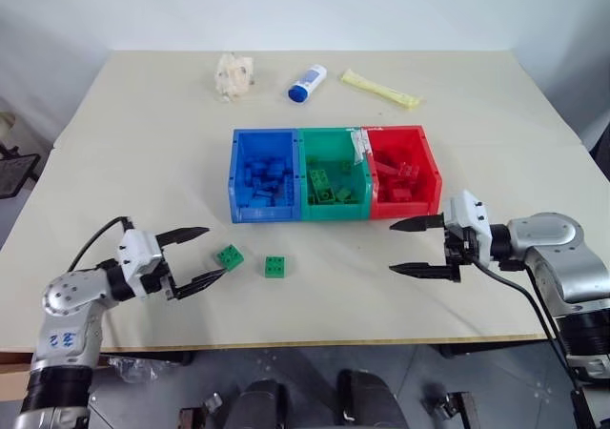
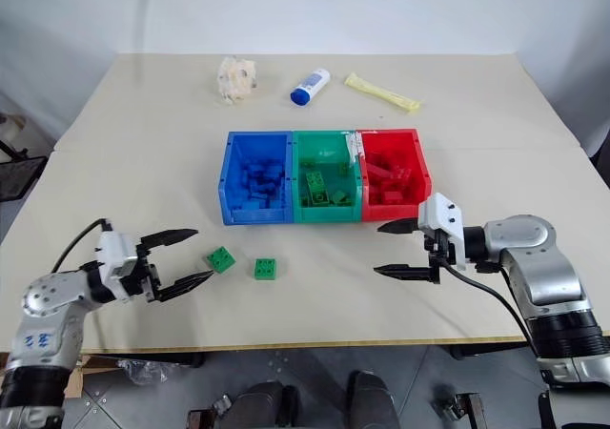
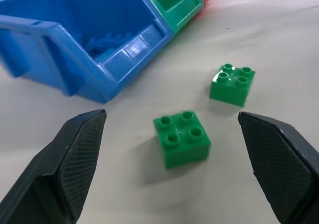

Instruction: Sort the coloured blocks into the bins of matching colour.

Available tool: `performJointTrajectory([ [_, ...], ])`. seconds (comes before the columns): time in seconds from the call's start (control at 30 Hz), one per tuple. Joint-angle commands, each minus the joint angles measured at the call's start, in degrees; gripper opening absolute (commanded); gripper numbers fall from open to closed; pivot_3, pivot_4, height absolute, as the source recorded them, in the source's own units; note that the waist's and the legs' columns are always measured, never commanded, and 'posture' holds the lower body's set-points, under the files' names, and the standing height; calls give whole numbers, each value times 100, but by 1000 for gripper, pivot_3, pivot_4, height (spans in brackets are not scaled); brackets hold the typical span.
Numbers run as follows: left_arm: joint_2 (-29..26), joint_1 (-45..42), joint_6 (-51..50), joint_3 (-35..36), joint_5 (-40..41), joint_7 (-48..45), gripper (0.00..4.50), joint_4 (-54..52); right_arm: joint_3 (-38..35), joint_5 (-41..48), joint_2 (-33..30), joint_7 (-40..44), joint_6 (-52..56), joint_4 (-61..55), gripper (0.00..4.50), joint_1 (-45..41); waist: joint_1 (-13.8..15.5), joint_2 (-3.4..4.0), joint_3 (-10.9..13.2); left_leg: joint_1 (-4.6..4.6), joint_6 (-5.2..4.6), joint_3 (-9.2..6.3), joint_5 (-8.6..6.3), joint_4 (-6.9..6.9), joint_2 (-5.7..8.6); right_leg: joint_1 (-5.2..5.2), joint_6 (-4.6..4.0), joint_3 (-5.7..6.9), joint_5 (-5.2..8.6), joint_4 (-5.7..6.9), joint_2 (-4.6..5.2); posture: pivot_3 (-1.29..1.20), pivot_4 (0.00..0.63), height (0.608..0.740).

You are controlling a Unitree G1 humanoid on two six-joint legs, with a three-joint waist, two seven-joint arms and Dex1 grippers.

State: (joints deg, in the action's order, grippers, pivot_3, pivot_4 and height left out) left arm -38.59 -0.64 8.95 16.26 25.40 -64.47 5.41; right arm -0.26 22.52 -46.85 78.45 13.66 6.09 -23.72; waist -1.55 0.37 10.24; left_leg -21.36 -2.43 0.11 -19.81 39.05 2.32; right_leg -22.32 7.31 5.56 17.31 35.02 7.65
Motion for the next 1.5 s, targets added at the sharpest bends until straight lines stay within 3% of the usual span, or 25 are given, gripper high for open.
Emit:
performJointTrajectory([
  [0.03,-143,560,-85,446,243,44,4500,-597,-343,319,-6,226,-184,123,4473,-77,12,4,2,0,0,0,0,-1,0,1,0,0,0,-2,0,0,150,740],
  [0.17,-153,1322,-242,752,396,68,4500,-1158,-314,300,-11,366,-226,243,4473,-156,23,8,5,4,0,-2,0,3,-2,13,-1,0,1,-19,1,0,150,740],
  [0.43,17,1991,-416,967,433,405,4500,-1900,-233,285,73,531,-149,311,4473,-316,141,27,16,12,-1,-14,-4,2,-2,33,-5,6,1,-57,5,0,150,740],
  [0.7,178,2287,-628,596,299,774,4500,-2607,-201,209,99,518,-193,386,4473,-470,147,38,23,12,-2,-15,-4,2,-2,38,-6,12,1,-62,5,0,150,740],
  [0.83,308,1897,-905,130,80,1256,4500,-2971,-213,195,96,476,-190,368,4473,-490,172,40,24,12,-2,-22,-4,3,-2,42,-6,18,1,-62,5,0,150,740],
  [1.0,774,1061,-1426,-692,-923,2509,4500,-3049,-294,262,86,355,-128,155,4473,-336,181,42,24,16,-3,-25,-3,4,0,54,-5,26,0,-51,0,0,150,740],
  [1.2,1111,110,-1880,-1930,-1262,2517,4500,-2873,-473,283,51,139,-129,-32,4473,-99,239,42,24,15,-2,-26,-3,10,1,59,-3,30,-1,-50,-4,0,150,740],
  [1.5,798,-834,-2429,-2667,-1810,2240,4500,-2296,-752,372,45,-247,-84,-514,4473,469,297,42,24,18,-1,-25,-2,14,-1,64,-3,31,-1,-49,-11,0,150,740],
])
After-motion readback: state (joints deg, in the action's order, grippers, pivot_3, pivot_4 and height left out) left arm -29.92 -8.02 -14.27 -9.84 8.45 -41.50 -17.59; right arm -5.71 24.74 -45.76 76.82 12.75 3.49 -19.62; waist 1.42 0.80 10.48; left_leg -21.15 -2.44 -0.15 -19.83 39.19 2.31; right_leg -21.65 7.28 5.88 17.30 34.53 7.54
